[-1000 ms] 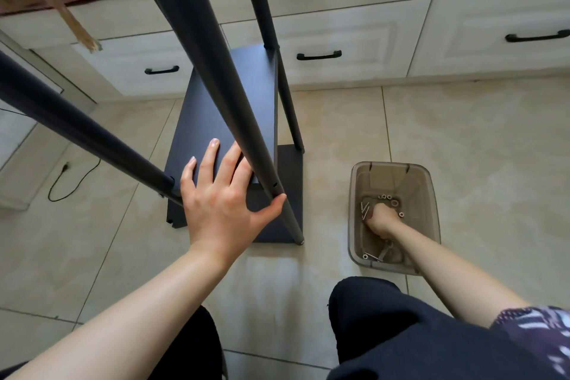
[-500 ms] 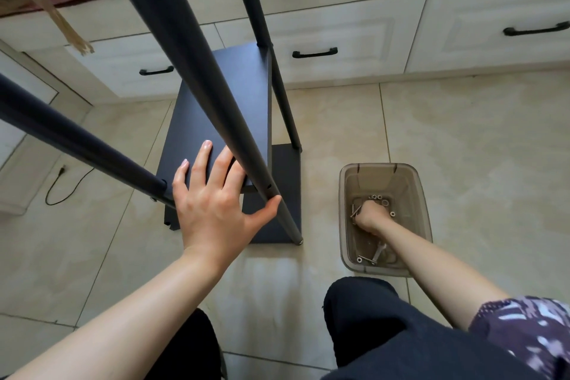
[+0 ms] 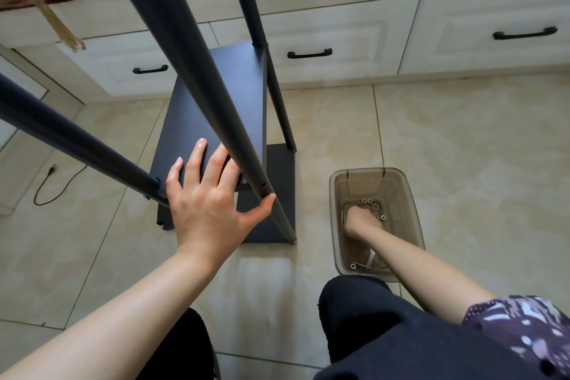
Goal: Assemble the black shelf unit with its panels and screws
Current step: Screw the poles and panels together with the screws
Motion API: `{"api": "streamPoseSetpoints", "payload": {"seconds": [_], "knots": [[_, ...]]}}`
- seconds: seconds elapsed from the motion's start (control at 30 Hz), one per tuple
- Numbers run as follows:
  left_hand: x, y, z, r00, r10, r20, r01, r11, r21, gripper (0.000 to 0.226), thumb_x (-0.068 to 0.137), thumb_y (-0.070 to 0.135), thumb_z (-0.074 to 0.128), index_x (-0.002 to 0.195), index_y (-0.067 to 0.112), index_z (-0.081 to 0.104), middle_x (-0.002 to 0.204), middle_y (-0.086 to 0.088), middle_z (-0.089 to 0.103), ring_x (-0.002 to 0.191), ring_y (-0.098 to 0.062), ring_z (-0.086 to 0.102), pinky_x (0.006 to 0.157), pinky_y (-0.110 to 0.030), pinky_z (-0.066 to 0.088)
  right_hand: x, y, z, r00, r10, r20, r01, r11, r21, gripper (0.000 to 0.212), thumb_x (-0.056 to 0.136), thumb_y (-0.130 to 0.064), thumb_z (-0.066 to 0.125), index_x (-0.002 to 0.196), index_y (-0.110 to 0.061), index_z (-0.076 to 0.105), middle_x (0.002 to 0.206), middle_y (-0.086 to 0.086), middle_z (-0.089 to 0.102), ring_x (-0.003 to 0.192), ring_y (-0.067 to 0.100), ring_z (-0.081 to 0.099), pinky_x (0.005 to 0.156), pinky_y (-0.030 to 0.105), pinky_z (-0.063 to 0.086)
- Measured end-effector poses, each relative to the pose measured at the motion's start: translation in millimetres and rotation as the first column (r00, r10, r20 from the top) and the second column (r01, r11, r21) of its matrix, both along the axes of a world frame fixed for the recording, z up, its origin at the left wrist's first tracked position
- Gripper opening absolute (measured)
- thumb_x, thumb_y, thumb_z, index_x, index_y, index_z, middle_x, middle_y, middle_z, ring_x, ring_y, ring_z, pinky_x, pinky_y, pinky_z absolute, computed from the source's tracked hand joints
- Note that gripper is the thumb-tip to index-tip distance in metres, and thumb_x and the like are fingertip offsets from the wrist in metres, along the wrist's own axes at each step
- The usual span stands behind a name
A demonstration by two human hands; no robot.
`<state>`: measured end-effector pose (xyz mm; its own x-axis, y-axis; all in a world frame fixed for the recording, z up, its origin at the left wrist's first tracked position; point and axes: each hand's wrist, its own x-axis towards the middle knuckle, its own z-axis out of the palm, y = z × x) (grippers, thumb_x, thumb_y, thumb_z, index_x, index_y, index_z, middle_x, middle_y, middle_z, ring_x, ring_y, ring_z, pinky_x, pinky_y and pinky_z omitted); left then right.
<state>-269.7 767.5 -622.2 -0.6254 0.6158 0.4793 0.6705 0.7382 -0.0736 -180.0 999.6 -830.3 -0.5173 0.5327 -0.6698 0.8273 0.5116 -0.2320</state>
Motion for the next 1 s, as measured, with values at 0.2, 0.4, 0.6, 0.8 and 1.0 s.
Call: {"api": "streamPoseSetpoints", "payload": {"seconds": [0.2, 0.4, 0.6, 0.8, 1.0], "knots": [[1.2, 0.8, 1.3, 1.0, 0.0, 0.022, 0.0, 1.0, -0.004, 0.071, 0.083, 0.065, 0.058, 0.135, 0.017, 0.062, 0.143, -0.003, 0.057, 0.141, -0.035, 0.042, 0.111, -0.058, 0.031, 9.8, 9.6, 12.4, 0.999, 0.028, -0.027, -0.029, 0.999, -0.022, 0.02, 0.094, -0.025, 0.063, 0.101, -0.007, 0.063, 0.11, 0.012, 0.067, 0.102, 0.031, 0.067, 0.084, 0.037, 0.055], [3.3, 0.0, 6.3, 0.995, 0.002, 0.099, 0.001, 1.0, -0.027, 0.074, 0.084, 0.067, 0.047, 0.14, 0.02, 0.058, 0.145, -0.005, 0.055, 0.144, -0.037, 0.038, 0.112, -0.06, 0.029, 17.6, 18.6, 45.1, 0.992, 0.072, -0.1, -0.07, 0.997, 0.016, 0.019, 0.087, -0.014, 0.072, 0.078, -0.01, 0.055, 0.088, 0.007, 0.064, 0.081, 0.025, 0.065, 0.064, 0.032, 0.051], [7.8, 1.0, 13.6, 0.978, 0.017, 0.206, -0.002, 0.997, -0.074, 0.075, 0.085, 0.064, 0.064, 0.146, 0.021, 0.052, 0.153, -0.006, 0.048, 0.147, -0.038, 0.032, 0.116, -0.063, 0.024, 26.1, 29.0, 108.1, 0.974, 0.071, -0.216, -0.094, 0.991, -0.098, 0.011, 0.084, -0.015, 0.077, 0.078, -0.007, 0.073, 0.078, 0.007, 0.075, 0.07, 0.015, 0.07, 0.072, 0.03, 0.06], [10.5, 6.8, 26.4, 0.947, 0.074, 0.314, -0.022, 0.986, -0.165, 0.083, 0.088, 0.069, 0.054, 0.157, 0.029, 0.03, 0.166, 0.004, 0.023, 0.154, -0.032, 0.012, 0.122, -0.057, 0.012, 33.9, 23.1, 206.6, 0.939, 0.059, -0.338, -0.142, 0.964, -0.226, 0.012, 0.079, -0.013, 0.081, 0.082, -0.008, 0.071, 0.07, 0.001, 0.073, 0.063, 0.009, 0.067, 0.062, 0.022, 0.056], [2.7, -1.3, 35.2, 0.928, 0.05, 0.369, 0.03, 0.978, -0.207, 0.086, 0.091, 0.051, 0.062, 0.16, 0.037, 0.013, 0.168, 0.008, 0.008, 0.155, -0.03, 0.007, 0.124, -0.053, 0.01, 27.9, -7.7, 294.3, 0.917, 0.1, -0.387, -0.228, 0.926, -0.3, 0.015, 0.077, -0.011, 0.083, 0.088, -0.012, 0.073, 0.079, 0.005, 0.074, 0.074, 0.015, 0.069, 0.08, 0.033, 0.06]]}}
